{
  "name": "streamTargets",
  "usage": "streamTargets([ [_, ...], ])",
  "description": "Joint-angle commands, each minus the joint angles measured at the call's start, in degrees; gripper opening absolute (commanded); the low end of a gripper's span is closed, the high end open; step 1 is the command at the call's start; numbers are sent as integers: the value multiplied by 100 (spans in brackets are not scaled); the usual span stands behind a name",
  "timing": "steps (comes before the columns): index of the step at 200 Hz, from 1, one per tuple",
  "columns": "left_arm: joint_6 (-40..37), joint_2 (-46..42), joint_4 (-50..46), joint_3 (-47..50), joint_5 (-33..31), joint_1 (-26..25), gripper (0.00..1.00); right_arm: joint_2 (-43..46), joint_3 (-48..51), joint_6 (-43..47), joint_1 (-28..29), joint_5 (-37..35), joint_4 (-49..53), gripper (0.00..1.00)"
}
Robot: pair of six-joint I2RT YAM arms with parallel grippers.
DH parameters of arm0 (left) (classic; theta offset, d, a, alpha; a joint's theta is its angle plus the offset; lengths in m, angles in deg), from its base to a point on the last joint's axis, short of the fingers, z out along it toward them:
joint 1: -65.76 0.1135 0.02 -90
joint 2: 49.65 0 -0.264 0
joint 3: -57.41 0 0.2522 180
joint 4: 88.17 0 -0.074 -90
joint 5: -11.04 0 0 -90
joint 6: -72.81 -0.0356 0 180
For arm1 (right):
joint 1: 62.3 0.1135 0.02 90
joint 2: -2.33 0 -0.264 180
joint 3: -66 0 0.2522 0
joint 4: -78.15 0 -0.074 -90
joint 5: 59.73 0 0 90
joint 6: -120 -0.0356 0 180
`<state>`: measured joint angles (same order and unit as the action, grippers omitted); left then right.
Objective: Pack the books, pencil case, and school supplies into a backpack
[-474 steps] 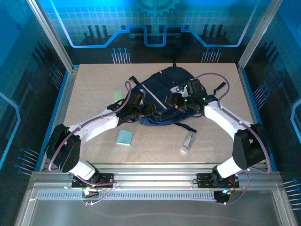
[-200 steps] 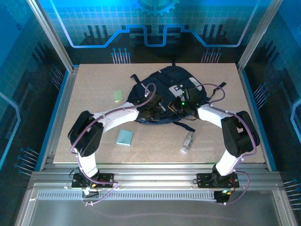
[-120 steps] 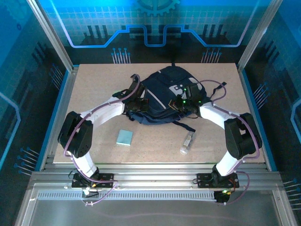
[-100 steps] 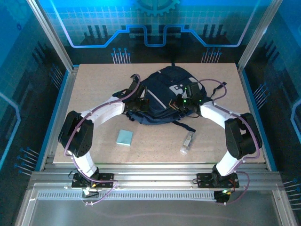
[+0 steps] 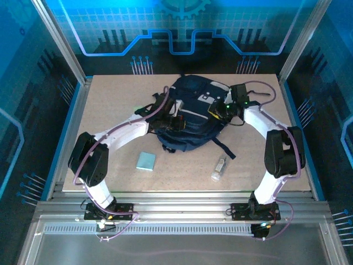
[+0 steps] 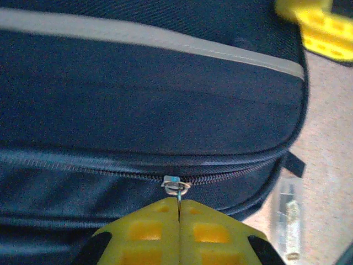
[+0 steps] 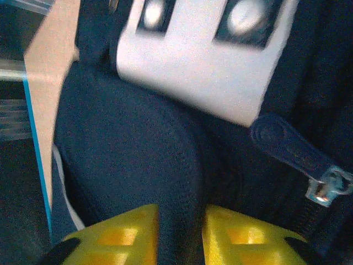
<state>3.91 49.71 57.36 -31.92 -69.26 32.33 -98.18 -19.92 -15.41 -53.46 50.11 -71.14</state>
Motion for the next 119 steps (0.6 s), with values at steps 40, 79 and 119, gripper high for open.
streamTargets([
  [40,746,662,189,-1009,675,-435,0,1271,494,90,-267,-289,615,64],
  [79,663,1066,23,-1564,865,-499,0,2011,1173,-286,-259,191,881,65],
  [119,574,1044,42,-1619,1020,-569,0,2254,2088,-1381,-29,421,-199,65],
])
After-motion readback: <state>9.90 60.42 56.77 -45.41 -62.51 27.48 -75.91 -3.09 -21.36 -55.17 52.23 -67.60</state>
